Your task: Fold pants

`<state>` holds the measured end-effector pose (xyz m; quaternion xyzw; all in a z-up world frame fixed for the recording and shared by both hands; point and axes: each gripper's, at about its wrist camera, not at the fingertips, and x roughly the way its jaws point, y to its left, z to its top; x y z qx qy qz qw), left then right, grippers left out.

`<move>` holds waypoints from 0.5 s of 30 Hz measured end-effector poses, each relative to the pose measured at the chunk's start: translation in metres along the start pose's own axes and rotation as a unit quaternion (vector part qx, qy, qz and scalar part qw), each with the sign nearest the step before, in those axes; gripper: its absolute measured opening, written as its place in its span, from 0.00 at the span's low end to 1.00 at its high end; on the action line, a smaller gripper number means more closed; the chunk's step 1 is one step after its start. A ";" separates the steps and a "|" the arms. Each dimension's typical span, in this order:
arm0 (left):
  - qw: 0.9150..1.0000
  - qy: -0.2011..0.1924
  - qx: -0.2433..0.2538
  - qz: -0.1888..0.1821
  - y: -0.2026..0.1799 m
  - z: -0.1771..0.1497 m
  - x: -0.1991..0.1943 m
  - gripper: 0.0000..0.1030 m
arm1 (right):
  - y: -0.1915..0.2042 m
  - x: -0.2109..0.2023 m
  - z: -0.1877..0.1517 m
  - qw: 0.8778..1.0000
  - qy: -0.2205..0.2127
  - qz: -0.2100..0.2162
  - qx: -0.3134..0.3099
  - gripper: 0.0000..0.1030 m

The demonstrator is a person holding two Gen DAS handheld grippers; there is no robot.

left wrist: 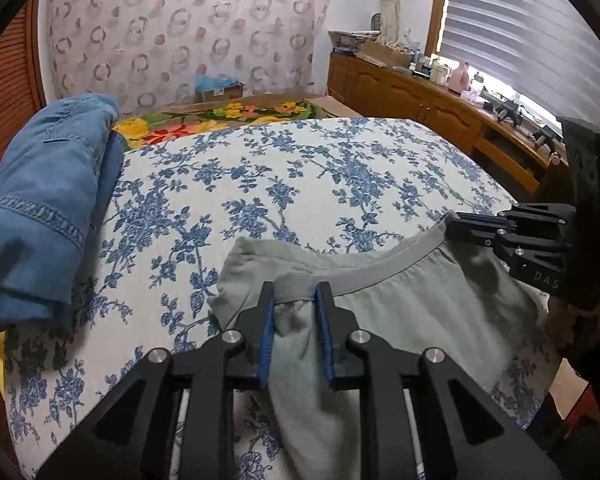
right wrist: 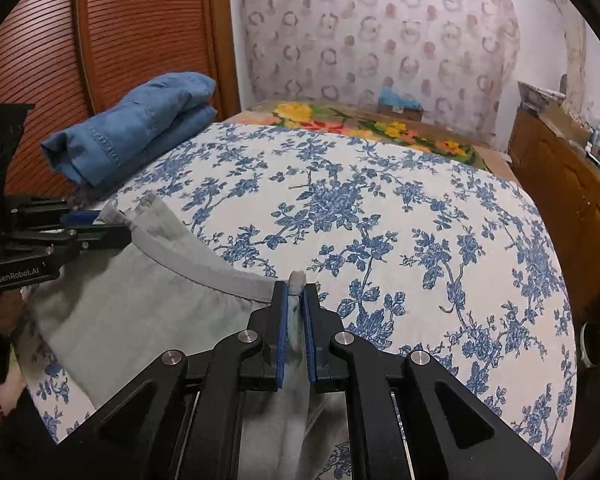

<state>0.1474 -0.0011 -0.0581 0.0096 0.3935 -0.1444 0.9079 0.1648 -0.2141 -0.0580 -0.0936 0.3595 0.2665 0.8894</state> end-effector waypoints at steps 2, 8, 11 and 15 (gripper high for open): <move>1.000 0.005 -0.003 0.000 0.001 0.000 0.000 0.23 | -0.002 0.001 0.000 1.000 0.004 0.003 0.006 0.06; 1.000 0.007 0.002 0.012 -0.001 -0.001 -0.001 0.28 | -0.003 -0.009 -0.001 1.000 -0.007 -0.006 0.011 0.19; 1.000 0.006 0.005 0.014 -0.003 -0.002 -0.004 0.33 | -0.004 -0.016 -0.005 1.000 -0.008 -0.011 0.015 0.26; 1.000 0.001 0.007 0.010 -0.009 -0.002 -0.013 0.43 | 0.000 -0.023 -0.011 1.000 -0.012 -0.024 0.008 0.29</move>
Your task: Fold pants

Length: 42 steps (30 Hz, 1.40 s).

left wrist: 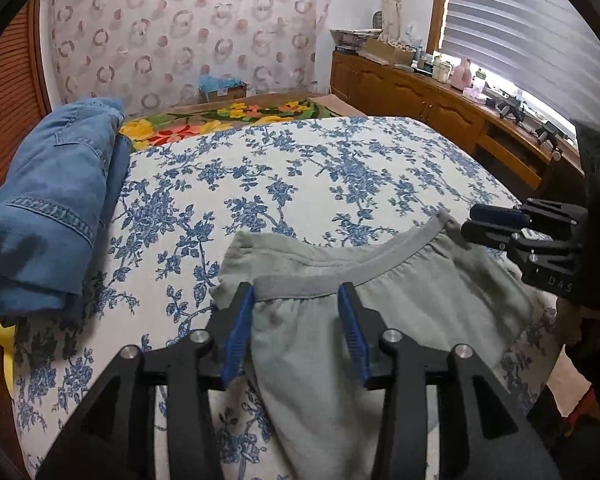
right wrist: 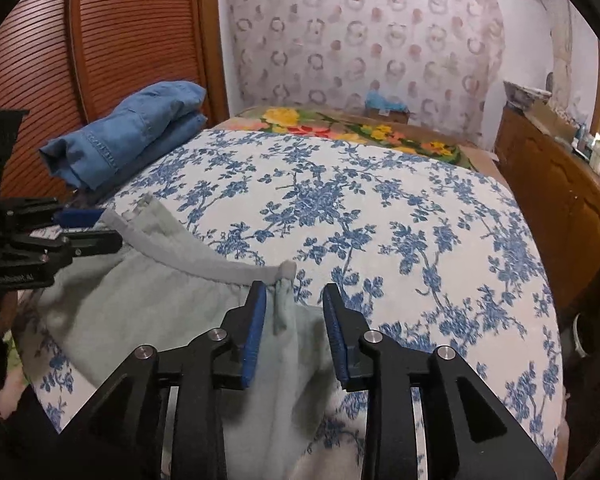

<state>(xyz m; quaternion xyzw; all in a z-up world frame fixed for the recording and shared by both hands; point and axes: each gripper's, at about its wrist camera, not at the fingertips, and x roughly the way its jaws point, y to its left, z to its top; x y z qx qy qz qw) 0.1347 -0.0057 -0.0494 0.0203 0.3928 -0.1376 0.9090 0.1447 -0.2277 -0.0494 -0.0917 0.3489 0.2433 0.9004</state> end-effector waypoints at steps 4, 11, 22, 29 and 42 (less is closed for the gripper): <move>1.000 -0.005 0.002 0.003 -0.003 0.000 -0.007 0.57 | 0.001 -0.008 -0.007 1.000 -0.001 0.006 0.003 0.34; 1.000 0.009 -0.011 0.021 0.005 -0.006 0.001 0.57 | -0.002 -0.014 -0.016 1.000 0.012 0.020 0.015 0.40; 0.998 0.045 -0.028 0.015 0.014 -0.020 0.024 0.57 | -0.015 0.004 -0.027 0.998 0.058 -0.002 0.040 0.43; 0.999 0.031 -0.027 0.012 0.014 -0.024 0.023 0.58 | -0.016 0.008 -0.026 0.997 0.064 -0.011 0.052 0.47; 0.999 0.020 -0.027 0.010 0.015 -0.027 0.022 0.59 | -0.011 0.013 -0.021 0.996 0.070 0.016 0.054 0.49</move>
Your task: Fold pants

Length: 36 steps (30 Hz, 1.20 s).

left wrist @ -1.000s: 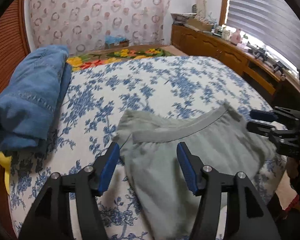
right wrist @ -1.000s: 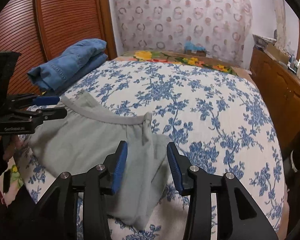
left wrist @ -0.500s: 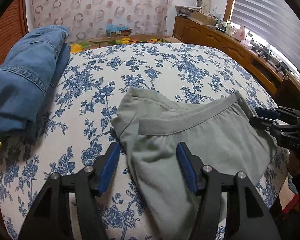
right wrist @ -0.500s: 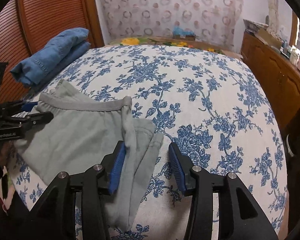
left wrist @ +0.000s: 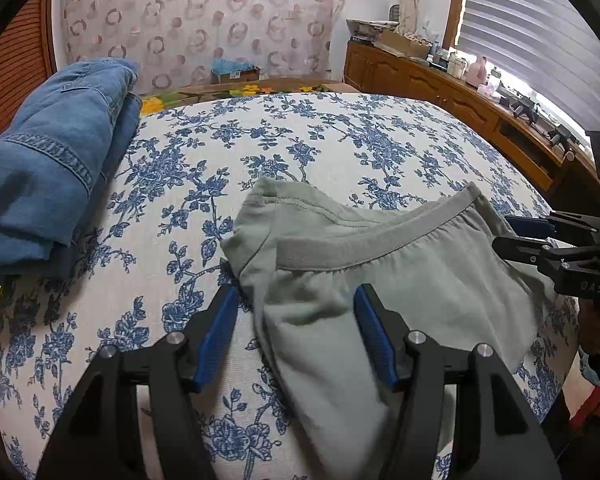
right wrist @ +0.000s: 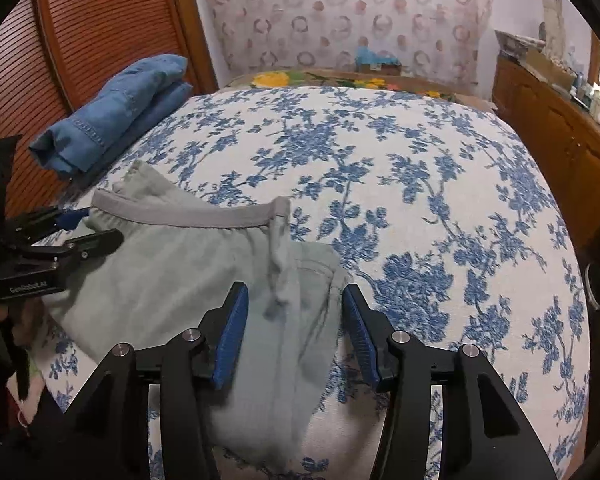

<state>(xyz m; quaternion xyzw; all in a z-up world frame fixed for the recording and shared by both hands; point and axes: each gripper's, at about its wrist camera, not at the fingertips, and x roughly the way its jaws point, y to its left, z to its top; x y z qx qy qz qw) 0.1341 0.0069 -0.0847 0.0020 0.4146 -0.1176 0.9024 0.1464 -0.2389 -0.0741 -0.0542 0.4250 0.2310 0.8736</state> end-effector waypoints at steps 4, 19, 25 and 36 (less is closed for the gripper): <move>1.000 0.000 -0.001 -0.002 0.000 -0.001 -0.001 0.59 | 0.002 0.002 0.000 1.000 -0.002 -0.008 -0.006 0.47; 0.998 0.002 -0.053 -0.016 0.022 0.007 -0.006 0.60 | 0.001 0.001 -0.004 1.000 -0.020 0.001 0.000 0.31; 0.998 -0.001 -0.058 -0.026 0.026 0.015 -0.006 0.57 | 0.002 0.002 -0.004 1.000 -0.021 -0.001 -0.002 0.31; 0.999 0.018 -0.047 -0.016 0.025 0.021 0.011 0.57 | 0.002 0.002 -0.005 1.000 -0.022 0.001 -0.001 0.31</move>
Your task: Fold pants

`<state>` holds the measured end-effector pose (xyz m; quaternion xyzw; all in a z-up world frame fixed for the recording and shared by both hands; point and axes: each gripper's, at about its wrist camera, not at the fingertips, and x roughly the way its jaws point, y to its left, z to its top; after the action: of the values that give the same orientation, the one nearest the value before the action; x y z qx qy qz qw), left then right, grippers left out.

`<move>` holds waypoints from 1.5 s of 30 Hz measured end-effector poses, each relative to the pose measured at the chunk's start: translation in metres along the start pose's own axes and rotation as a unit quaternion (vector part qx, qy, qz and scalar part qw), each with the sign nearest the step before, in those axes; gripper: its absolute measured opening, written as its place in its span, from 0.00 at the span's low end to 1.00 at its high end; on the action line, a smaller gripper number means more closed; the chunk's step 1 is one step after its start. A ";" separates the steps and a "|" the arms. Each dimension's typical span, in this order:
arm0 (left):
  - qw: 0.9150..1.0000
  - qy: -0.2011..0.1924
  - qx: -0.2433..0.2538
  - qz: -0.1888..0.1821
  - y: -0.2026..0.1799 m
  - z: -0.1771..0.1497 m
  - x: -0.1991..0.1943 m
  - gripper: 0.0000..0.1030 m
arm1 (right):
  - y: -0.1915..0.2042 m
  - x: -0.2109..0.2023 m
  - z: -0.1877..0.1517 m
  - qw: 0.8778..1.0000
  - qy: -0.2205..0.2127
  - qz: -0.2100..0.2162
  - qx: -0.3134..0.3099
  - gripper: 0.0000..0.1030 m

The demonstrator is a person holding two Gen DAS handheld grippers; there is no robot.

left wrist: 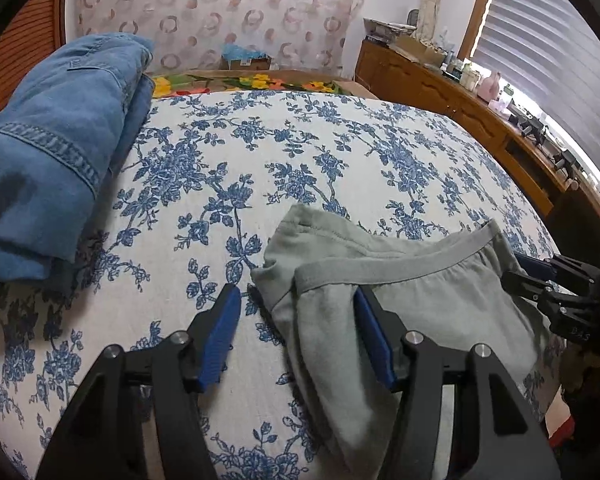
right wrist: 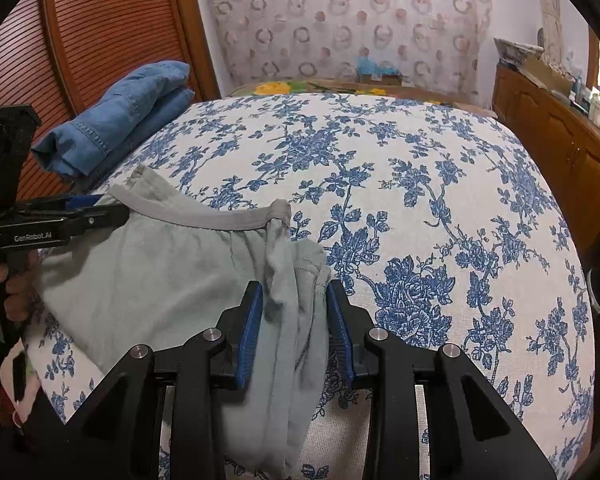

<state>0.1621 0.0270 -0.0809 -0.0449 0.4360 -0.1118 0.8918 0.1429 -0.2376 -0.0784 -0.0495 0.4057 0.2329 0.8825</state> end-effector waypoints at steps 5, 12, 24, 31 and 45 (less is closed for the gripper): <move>1.000 -0.006 0.001 -0.008 -0.001 -0.001 0.000 0.51 | 0.000 0.000 0.000 1.000 0.000 0.004 0.001 0.31; 0.999 -0.018 0.004 -0.032 -0.007 -0.004 -0.005 0.22 | 0.001 0.000 0.000 1.000 0.001 0.010 -0.004 0.23; 0.998 -0.061 0.020 -0.024 -0.026 -0.012 -0.035 0.14 | 0.005 -0.004 -0.002 0.999 -0.006 0.035 -0.007 0.10; 0.997 -0.072 0.019 -0.027 -0.030 -0.014 -0.048 0.14 | 0.014 -0.020 -0.003 0.999 -0.031 0.040 -0.017 0.09; 0.991 -0.124 0.038 -0.028 -0.047 -0.004 -0.093 0.14 | 0.030 -0.068 0.016 0.994 -0.094 0.034 -0.049 0.09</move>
<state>0.0962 0.0039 -0.0034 -0.0363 0.3159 -0.1466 0.9367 0.1026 -0.2322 -0.0144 -0.0565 0.3106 0.2859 0.9048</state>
